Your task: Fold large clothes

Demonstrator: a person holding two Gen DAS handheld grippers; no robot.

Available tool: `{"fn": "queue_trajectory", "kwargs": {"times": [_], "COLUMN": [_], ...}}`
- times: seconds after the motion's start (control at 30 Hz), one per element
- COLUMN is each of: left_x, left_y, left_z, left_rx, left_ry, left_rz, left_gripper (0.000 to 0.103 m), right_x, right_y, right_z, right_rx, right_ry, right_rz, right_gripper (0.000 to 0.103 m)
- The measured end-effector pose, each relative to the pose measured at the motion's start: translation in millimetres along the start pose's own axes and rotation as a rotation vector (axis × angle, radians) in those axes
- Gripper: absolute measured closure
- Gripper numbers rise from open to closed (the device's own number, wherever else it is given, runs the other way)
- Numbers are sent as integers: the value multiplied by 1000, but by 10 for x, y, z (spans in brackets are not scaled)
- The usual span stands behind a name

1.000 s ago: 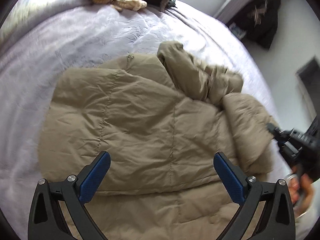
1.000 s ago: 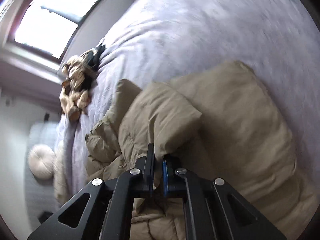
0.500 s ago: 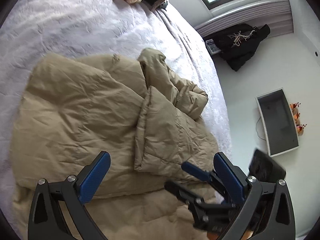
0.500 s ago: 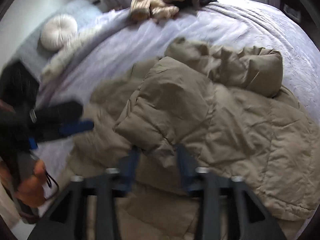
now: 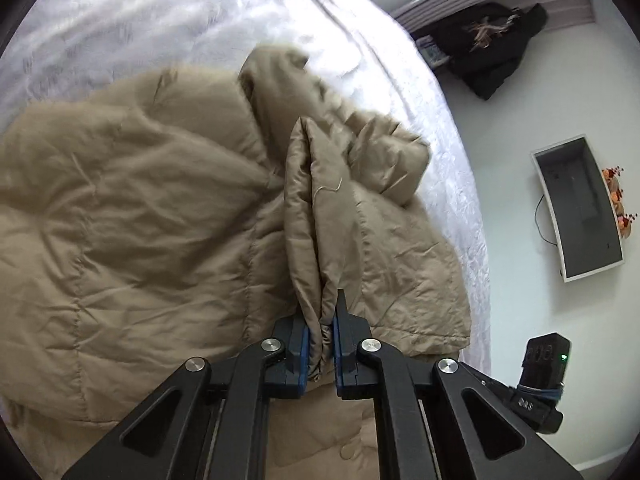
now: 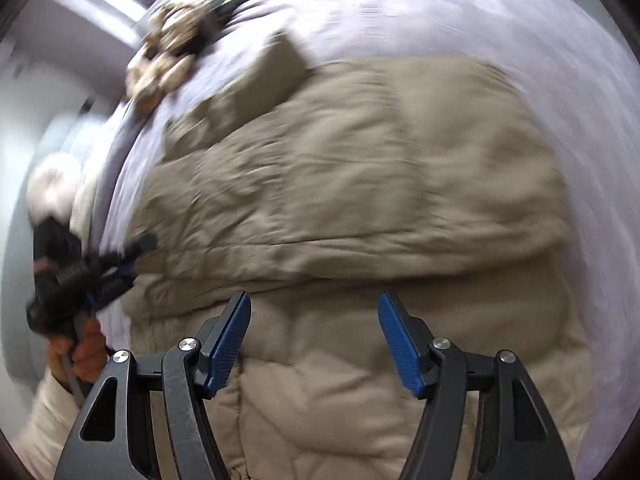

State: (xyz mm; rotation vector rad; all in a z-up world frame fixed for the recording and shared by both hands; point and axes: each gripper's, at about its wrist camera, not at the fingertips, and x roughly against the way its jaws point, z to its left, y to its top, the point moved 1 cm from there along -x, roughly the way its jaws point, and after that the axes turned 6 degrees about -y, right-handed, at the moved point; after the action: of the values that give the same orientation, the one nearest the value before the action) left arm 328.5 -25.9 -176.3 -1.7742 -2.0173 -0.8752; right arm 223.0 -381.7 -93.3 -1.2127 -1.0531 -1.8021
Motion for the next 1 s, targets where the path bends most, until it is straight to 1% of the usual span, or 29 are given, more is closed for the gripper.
{"fn": "queue_trajectory", "kwargs": {"times": [0.07,0.17,0.27,0.37,0.47,0.5,0.53,0.57,0.6,0.63,0.73,0.8,0.87,0.93,1.0], "left_x": [148,298,234,150,142,169,210,283,385,481,686,729,731,657,461], "left_y": [-71,-263,-419,-478,-458,-450,-452,-467,-475,-476,-425,-356,-278,-203,-115], "left_z": [-77,-45,178,344,368,353,325,298,266,227,120,25,-91,-187,-318], "left_rx": [-35,-57,-17,13,36,37,32,21,0,-25,-72,-100,-140,-171,-192], "left_ry": [-9,27,96,129,156,173,210,259,291,305,325,317,294,260,231], "left_rz": [-33,-47,-11,-4,-1,1,-2,-15,-44,-67,-86,-90,-97,-96,-83], "left_gripper": [93,93,93,93,91,75,62,38,33,33,33,33,33,33,33], "right_x": [32,71,82,77,70,82,85,83,85,84,124,183,328,525,659], "right_y": [-3,-20,-39,-74,-69,-69,-71,-75,-74,-69,-100,-106,-103,-49,79], "right_z": [-191,-317,-379,-408,-370,-369,-369,-366,-384,-410,-456,-459,-478,-497,-555], "right_rx": [-65,-106,-115,-118,-105,-97,-92,-90,-92,-101,-116,-114,-107,-93,-88], "right_ry": [7,7,9,6,5,0,-3,-5,-4,-2,7,11,19,10,-15], "right_rz": [-5,-17,-16,-12,-13,-12,-11,-10,-8,-6,-15,-33,-87,-164,-218], "right_gripper": [33,33,33,33,33,33,33,33,33,33,33,33,33,33,33]}}
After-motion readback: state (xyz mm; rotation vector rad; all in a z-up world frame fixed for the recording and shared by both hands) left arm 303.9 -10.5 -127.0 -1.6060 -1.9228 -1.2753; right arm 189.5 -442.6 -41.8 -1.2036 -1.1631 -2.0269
